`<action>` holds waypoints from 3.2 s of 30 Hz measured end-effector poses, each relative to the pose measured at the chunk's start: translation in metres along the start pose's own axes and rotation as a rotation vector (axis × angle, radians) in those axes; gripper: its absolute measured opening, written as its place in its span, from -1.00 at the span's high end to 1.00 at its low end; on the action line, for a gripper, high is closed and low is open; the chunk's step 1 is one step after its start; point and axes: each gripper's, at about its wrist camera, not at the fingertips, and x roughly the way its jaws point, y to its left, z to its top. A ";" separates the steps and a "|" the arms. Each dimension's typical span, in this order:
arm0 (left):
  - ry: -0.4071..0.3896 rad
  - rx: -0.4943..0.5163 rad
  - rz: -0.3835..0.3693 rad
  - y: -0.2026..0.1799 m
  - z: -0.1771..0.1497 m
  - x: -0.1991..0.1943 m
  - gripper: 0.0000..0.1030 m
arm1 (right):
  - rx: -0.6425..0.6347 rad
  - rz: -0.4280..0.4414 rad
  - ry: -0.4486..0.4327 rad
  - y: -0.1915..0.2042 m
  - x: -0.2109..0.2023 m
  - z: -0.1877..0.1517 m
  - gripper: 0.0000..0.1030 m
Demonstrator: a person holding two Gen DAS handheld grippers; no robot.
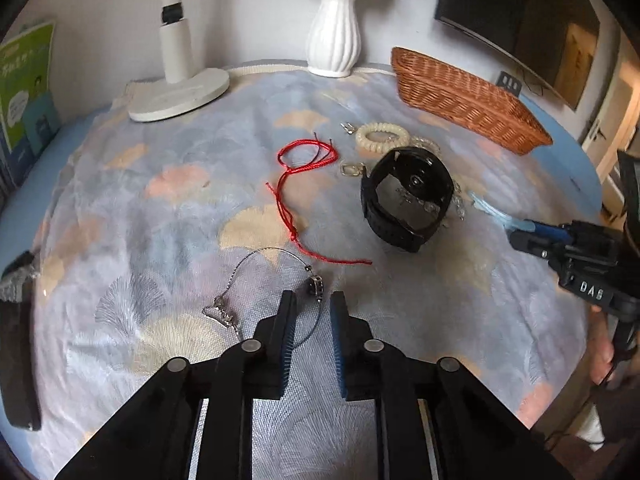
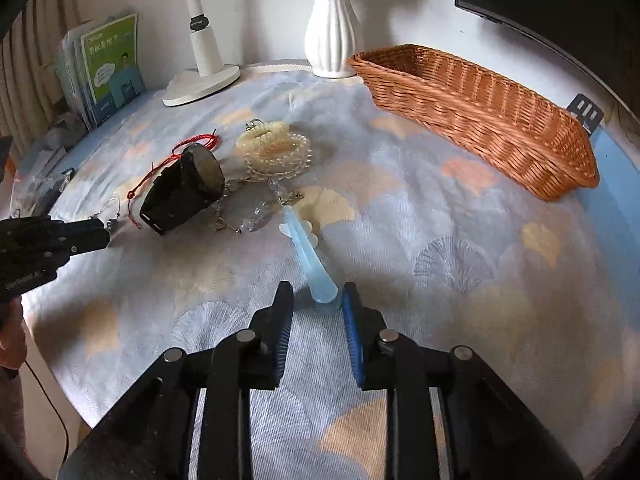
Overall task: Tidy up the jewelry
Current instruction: 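Grasp the silver chain bracelet with the left gripper while the right gripper grasps the blue hair clip, then carry both items into the wicker basket and open both grippers, then return both tools over the remaining jewelry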
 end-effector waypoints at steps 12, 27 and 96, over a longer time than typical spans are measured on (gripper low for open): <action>-0.031 0.024 0.099 -0.016 0.007 0.013 0.82 | -0.070 0.048 0.014 -0.001 0.009 0.011 0.44; -0.173 0.072 -0.185 -0.028 0.041 -0.070 0.82 | -0.064 0.136 -0.102 -0.021 -0.067 0.014 0.73; -0.207 -0.058 -0.097 0.011 0.076 -0.071 -0.51 | 0.145 0.103 -0.145 -0.055 0.006 0.042 -0.02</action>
